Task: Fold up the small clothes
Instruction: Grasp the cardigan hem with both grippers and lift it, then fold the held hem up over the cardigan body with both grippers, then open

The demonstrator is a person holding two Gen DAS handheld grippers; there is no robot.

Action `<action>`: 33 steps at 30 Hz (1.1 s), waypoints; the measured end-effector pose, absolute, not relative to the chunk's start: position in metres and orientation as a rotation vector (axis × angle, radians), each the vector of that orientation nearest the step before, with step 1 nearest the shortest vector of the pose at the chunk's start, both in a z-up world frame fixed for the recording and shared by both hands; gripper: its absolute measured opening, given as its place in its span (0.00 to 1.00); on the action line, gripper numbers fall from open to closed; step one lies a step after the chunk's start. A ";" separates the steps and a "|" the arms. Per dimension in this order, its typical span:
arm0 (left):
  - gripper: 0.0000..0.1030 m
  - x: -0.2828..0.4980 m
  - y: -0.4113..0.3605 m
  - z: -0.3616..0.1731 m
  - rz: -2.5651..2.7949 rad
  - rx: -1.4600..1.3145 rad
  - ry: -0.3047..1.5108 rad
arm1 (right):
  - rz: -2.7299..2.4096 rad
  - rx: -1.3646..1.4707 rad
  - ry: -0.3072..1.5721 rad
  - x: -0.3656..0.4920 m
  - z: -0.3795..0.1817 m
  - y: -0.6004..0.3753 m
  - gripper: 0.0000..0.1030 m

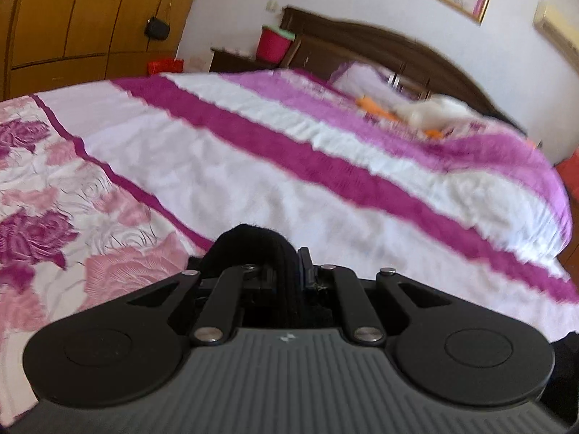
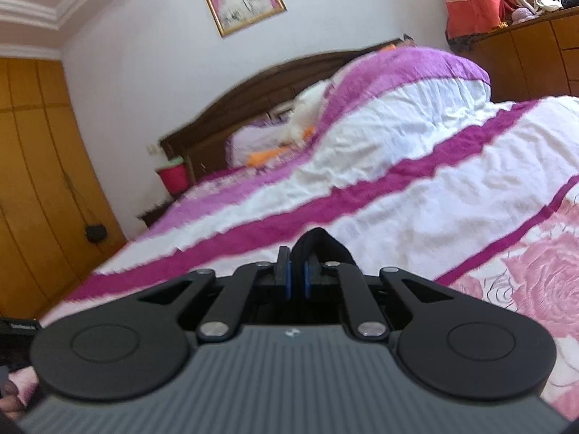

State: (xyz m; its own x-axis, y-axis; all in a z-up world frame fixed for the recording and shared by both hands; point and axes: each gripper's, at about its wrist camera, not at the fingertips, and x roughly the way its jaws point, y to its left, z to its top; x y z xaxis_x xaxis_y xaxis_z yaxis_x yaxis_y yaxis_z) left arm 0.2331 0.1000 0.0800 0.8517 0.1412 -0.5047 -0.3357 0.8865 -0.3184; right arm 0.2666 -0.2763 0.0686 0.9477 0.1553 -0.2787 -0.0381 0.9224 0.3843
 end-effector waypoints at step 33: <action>0.51 0.162 0.068 0.067 0.006 0.009 0.621 | 0.242 0.046 0.554 0.227 0.057 -0.256 0.36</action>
State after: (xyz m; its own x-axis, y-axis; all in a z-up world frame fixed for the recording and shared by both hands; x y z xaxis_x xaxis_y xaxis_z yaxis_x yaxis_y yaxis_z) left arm 0.1619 0.0679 0.0665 0.8131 0.0087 -0.5821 -0.0034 0.9999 0.0101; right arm 0.2270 -0.2559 0.0566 0.8226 0.2397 -0.5156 -0.2150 0.9706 0.1082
